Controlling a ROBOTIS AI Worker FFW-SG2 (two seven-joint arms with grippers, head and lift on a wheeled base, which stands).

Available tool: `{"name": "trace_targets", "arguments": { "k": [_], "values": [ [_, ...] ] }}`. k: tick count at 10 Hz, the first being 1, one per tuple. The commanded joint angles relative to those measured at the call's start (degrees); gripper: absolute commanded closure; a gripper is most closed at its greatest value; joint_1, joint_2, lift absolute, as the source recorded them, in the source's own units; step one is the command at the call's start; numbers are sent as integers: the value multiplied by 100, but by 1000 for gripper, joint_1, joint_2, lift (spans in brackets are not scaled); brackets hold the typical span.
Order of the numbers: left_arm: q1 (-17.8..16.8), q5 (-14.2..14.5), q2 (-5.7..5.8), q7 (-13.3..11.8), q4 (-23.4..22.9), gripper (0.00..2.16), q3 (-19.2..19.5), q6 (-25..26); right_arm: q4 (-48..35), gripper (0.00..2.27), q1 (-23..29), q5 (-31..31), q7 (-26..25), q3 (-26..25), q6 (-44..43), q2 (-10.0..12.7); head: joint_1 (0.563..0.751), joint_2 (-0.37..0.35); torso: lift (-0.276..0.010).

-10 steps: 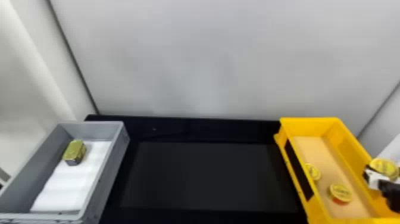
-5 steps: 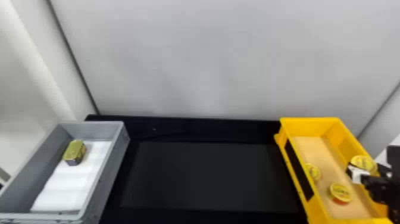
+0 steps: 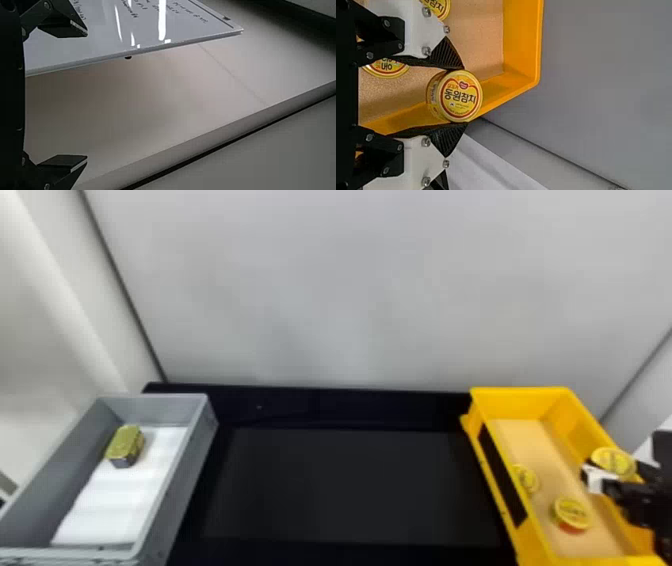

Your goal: Pick up the round yellow can and place it in the yellow rectangular box

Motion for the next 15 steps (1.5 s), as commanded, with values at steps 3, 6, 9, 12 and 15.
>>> {"name": "trace_targets", "arguments": {
  "k": [3,6,9,12,15],
  "values": [
    [-2,0,-15,1,-1,156,0,0,-33,466,6,135,223,-18,43,-7,686,14,-55],
    [-2,0,-15,1,-1,156,0,0,-68,110,-3,231,363,-27,104,-16,686,14,-55],
    [7,0,-15,1,-1,156,0,0,-112,148,-20,328,434,-27,96,-16,686,14,-55],
    [7,0,-15,1,-1,156,26,0,-560,130,-3,504,425,-185,131,-7,686,14,-55],
    [7,9,-15,1,-1,156,44,0,-1369,130,-20,794,548,-748,157,-25,686,14,-55]
  ]
}}
